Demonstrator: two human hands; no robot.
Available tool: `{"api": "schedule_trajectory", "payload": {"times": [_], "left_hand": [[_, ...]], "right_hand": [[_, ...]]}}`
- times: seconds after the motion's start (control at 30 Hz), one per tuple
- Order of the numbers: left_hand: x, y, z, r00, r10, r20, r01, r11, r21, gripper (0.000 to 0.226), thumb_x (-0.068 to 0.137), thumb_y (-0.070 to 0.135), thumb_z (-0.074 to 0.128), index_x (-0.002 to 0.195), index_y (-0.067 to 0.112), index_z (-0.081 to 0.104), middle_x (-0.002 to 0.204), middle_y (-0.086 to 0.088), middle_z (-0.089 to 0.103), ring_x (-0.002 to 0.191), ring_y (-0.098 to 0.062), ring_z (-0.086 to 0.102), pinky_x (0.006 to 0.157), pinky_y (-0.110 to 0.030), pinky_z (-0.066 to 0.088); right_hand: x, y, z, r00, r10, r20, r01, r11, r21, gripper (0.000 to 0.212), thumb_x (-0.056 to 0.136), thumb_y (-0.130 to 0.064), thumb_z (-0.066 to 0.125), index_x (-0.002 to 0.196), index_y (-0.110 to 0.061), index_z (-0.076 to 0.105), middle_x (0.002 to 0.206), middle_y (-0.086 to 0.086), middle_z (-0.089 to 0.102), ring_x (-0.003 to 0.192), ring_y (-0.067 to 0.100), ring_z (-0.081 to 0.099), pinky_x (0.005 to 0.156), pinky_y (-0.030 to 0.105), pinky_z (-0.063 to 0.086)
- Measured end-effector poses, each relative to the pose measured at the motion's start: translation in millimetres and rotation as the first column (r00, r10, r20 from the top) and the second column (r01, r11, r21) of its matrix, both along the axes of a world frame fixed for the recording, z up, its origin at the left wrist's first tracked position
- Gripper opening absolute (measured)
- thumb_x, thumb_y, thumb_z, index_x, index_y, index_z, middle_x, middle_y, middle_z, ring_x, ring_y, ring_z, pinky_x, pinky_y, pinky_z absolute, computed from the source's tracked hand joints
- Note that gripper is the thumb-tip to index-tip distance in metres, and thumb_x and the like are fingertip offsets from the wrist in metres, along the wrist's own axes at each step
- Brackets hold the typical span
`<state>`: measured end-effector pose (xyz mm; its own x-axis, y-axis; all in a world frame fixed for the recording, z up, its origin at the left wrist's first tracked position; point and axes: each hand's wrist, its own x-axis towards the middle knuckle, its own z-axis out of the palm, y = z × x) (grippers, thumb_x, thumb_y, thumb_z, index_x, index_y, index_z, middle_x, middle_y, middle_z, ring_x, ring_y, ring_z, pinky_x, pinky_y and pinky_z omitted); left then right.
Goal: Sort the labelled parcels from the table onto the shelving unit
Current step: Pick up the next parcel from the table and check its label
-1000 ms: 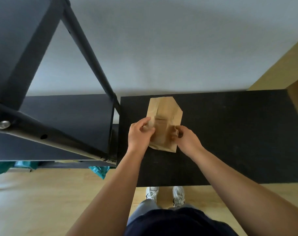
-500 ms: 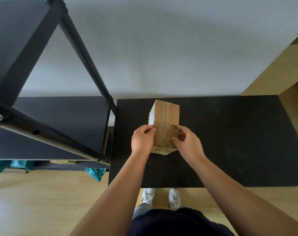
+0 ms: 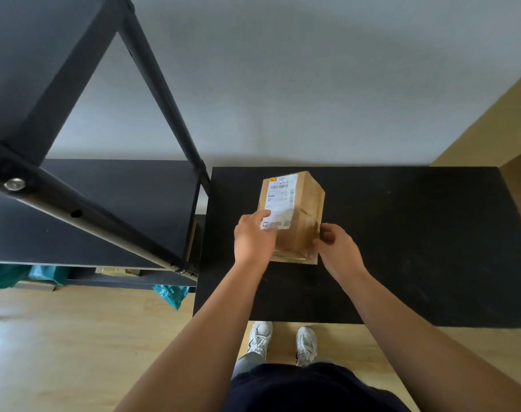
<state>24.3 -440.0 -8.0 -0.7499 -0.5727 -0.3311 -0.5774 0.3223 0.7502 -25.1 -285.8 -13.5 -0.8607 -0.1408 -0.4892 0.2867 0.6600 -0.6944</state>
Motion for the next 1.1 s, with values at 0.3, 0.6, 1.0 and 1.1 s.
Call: {"api": "schedule_trajectory", "payload": {"times": [0.3,0.6,1.0,1.1], "left_hand": [[10,2,-12,0.978,-0.085,0.188,0.055,0.986,0.16,0.046,0.096,0.018,0.06,0.141,0.018,0.052,0.134,-0.002,0.062,0.116,-0.019,0.061,0.089,-0.032,0.053],[-4,-1,-9,0.964,-0.097,0.248,0.035,0.97,0.242,0.069,0.094,0.025,0.062,0.155,0.018,0.03,0.157,-0.006,0.037,0.138,-0.027,0.044,0.095,-0.035,0.044],[-14,-2,29,0.998,0.012,0.069,-0.035,0.943,0.332,0.061,0.094,0.043,0.059,0.147,0.017,0.041,0.136,-0.003,0.055,0.113,-0.016,0.052,0.08,-0.029,0.045],[-19,-7,56,0.996,0.079,-0.04,-0.06,0.933,0.354,0.069,0.089,0.05,0.062,0.147,0.02,0.041,0.131,-0.003,0.056,0.117,-0.02,0.055,0.085,-0.033,0.049]], "right_hand": [[0,8,1,0.998,-0.055,0.04,0.054,0.998,0.024,0.049,0.099,-0.028,0.055,0.146,-0.019,0.044,0.14,0.004,0.057,0.125,0.023,0.057,0.075,0.024,0.045],[-10,12,4,0.975,0.025,0.221,-0.043,0.996,0.075,0.054,0.1,-0.03,0.052,0.15,-0.016,0.038,0.145,0.007,0.053,0.128,0.025,0.054,0.091,0.033,0.045],[-20,13,34,0.966,-0.107,0.238,0.137,0.984,-0.114,0.048,0.093,-0.023,0.062,0.139,-0.016,0.049,0.134,0.004,0.059,0.122,0.024,0.056,0.104,0.043,0.046],[-23,14,58,0.976,-0.122,0.178,0.162,0.958,-0.235,0.048,0.089,-0.023,0.066,0.135,-0.019,0.051,0.127,0.001,0.064,0.117,0.022,0.06,0.104,0.046,0.047]]}}
